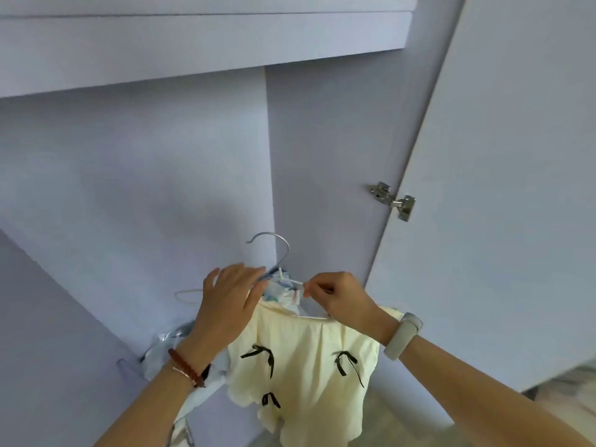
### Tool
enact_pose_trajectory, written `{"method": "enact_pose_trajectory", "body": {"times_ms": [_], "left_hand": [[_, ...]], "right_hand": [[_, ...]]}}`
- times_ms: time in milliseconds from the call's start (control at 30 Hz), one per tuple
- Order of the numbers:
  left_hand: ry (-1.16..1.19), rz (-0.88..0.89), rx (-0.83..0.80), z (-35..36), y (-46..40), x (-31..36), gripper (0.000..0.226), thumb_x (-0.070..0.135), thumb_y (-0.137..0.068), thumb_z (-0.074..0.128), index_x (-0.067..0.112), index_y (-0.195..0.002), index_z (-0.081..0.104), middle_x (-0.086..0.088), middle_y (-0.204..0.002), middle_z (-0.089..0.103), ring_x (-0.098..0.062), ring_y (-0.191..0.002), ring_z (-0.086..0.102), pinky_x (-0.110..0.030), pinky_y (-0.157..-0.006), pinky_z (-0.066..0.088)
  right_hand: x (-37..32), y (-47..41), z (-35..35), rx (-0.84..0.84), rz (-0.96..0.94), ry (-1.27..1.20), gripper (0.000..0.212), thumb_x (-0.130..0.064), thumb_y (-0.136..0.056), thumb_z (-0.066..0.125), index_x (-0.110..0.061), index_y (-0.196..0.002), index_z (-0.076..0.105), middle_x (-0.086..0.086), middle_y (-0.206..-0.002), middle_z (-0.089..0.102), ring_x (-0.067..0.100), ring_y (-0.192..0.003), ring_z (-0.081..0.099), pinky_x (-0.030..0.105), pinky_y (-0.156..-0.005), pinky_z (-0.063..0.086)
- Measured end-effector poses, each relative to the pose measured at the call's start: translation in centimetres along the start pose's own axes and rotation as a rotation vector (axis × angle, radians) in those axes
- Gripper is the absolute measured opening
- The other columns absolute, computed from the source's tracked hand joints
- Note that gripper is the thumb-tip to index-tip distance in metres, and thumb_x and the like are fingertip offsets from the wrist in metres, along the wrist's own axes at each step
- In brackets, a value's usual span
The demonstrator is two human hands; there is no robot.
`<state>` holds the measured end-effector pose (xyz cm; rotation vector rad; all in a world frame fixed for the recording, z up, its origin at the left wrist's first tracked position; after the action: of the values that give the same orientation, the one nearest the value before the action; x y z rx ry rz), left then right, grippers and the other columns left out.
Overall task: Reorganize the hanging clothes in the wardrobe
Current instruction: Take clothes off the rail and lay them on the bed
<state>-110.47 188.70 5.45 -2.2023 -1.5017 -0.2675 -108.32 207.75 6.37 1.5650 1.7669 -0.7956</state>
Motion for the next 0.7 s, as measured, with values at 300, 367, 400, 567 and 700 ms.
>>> {"method": "enact_pose_trajectory", "body": {"times_ms": [300, 367, 400, 567, 700], "left_hand": [[0.492, 0.372, -0.385, 12.2, 1.6, 19.2, 0.025, 0.023, -0.091, 0.050, 0.015, -0.072, 0.065, 0.010, -0.067, 0.066, -0.009, -0.065, 0.056, -0.027, -0.062, 0.043], [0.613, 0.397, -0.490, 13.6, 2.4, 23.5, 0.022, 0.026, -0.089, 0.053, 0.023, -0.072, 0.067, 0.006, -0.064, 0.066, -0.010, -0.058, 0.055, -0.025, -0.060, 0.042], [0.650, 0.434, -0.527, 14.2, 2.8, 25.7, 0.022, 0.032, -0.087, 0.051, 0.028, -0.070, 0.066, 0.004, -0.062, 0.065, -0.010, -0.054, 0.053, -0.026, -0.058, 0.041], [0.764, 0.612, -0.613, 16.6, 4.5, 36.2, 0.025, 0.042, -0.080, 0.046, 0.032, -0.065, 0.064, 0.009, -0.046, 0.051, -0.005, -0.042, 0.040, -0.021, -0.048, 0.030], [0.747, 0.756, -0.573, 18.1, 6.2, 44.2, 0.024, 0.028, -0.083, 0.051, 0.021, -0.070, 0.070, 0.023, -0.043, 0.050, 0.002, -0.043, 0.046, -0.011, -0.045, 0.031]], "right_hand": [[11.2, 19.9, -12.7, 0.443, 0.325, 0.212, 0.015, -0.023, -0.088, 0.058, -0.013, -0.088, 0.069, 0.001, -0.082, 0.067, 0.013, -0.076, 0.056, 0.025, -0.075, 0.043], [12.5, 25.3, -15.1, 0.550, 0.412, 0.300, 0.025, -0.027, -0.086, 0.055, -0.011, -0.099, 0.068, 0.003, -0.093, 0.065, 0.018, -0.091, 0.057, 0.022, -0.082, 0.038], [13.0, 28.0, -16.0, 0.594, 0.465, 0.365, 0.029, -0.030, -0.085, 0.053, -0.012, -0.103, 0.067, 0.003, -0.099, 0.064, 0.019, -0.097, 0.057, 0.024, -0.086, 0.037], [15.5, 39.7, -20.6, 0.840, 0.649, 0.564, 0.026, -0.024, -0.083, 0.057, -0.007, -0.099, 0.068, 0.008, -0.096, 0.064, 0.029, -0.095, 0.059, 0.038, -0.086, 0.042], [17.2, 47.4, -24.8, 0.951, 0.721, 0.636, 0.013, -0.012, -0.085, 0.061, -0.001, -0.079, 0.063, 0.010, -0.076, 0.058, 0.029, -0.069, 0.059, 0.029, -0.062, 0.046]]}}
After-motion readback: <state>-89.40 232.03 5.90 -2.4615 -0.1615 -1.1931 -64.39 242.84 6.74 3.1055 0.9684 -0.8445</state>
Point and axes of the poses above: each hand's wrist, its own y-axis away from the middle knuckle, its own z-axis out of the palm, x = y × z, the point moved 4 cm from there along -y, towards the middle knuckle
